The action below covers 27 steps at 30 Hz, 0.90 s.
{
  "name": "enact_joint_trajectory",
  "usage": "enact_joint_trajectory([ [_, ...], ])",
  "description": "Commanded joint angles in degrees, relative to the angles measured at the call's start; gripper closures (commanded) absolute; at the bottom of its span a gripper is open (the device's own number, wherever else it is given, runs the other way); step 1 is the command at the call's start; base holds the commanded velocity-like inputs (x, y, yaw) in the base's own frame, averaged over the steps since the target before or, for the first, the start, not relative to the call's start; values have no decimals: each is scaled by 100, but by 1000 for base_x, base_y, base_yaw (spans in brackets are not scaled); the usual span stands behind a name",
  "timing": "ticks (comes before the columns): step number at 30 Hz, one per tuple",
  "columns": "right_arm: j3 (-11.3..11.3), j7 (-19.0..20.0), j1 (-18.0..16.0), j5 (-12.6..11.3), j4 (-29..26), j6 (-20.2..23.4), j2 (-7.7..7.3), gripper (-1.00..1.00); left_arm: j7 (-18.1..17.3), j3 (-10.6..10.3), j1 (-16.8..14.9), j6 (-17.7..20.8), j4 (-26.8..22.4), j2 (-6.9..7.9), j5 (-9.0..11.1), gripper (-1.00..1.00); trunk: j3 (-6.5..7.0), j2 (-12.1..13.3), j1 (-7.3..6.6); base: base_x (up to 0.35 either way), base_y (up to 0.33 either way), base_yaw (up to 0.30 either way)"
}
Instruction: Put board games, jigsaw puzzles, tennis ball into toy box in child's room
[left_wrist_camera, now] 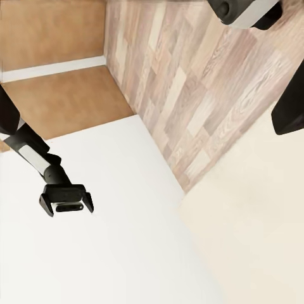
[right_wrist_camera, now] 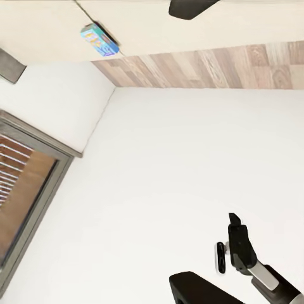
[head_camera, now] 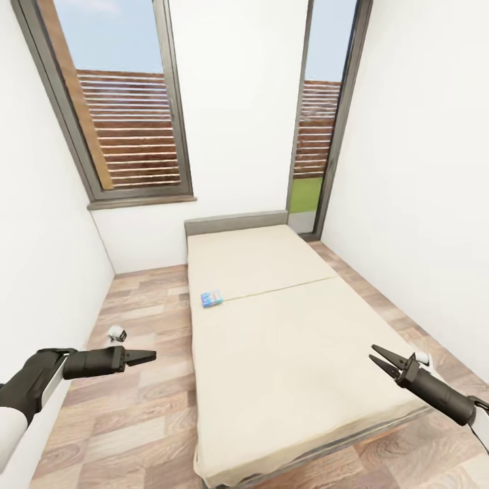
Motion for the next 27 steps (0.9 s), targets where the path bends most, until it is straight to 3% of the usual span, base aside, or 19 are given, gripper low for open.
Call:
enact_joint_trajectory([
  [1, 2, 4, -7, -26, 1, 45, -2, -100, -20, -2, -2, 59, -3, 3, 3, -100, -12, -12, 5, 103, 91, -281],
  [15, 2, 4, -6, -22, 1, 44, 1, -100, -20, -2, -2, 56, -3, 3, 3, -100, -12, -12, 5, 28, 25, -274],
  [27, 2, 4, -7, -4, -4, 17, 2, -100, -20, 0, -2, 55, -3, 3, 3, -100, -12, -12, 5, 1, 1, -63],
])
